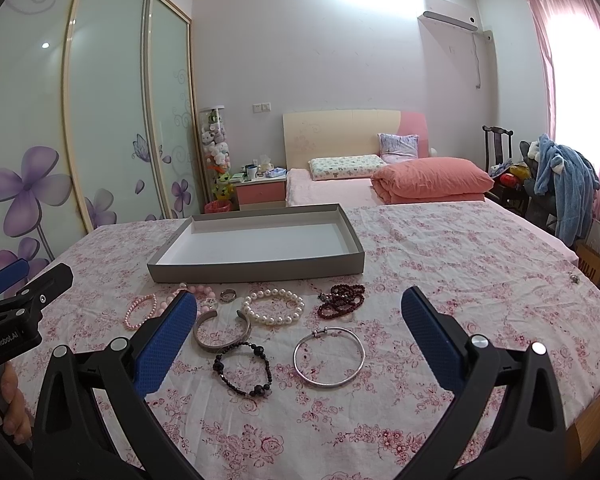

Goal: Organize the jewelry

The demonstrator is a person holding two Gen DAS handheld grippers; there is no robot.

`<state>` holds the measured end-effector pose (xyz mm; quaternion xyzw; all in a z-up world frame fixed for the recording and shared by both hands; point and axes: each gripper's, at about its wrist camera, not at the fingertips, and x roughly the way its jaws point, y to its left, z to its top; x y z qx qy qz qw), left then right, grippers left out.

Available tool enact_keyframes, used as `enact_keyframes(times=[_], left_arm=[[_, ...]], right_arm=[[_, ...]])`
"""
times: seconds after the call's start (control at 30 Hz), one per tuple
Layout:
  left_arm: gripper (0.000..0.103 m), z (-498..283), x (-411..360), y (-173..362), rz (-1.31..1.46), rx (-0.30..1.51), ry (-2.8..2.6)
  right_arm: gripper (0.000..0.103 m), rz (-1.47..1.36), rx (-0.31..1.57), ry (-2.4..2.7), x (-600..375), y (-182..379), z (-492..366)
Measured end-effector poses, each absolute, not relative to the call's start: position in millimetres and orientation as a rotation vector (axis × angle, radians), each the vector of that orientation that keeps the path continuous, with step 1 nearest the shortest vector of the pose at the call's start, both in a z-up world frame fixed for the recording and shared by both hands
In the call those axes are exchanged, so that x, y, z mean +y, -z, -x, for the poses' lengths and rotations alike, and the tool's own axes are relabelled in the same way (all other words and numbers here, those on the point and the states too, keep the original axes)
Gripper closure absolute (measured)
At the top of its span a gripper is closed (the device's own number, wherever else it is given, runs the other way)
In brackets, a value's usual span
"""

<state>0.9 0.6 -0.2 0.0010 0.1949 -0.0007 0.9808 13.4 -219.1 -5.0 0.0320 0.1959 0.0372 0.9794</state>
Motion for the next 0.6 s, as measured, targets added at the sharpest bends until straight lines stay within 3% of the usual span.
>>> enact_keyframes(times=[0.6], left_arm=[[0.004, -19, 4, 19, -0.018, 0.463, -0.034]], right_arm=[[0.002, -0.074, 0.492, -0.036, -227, 24, -34]])
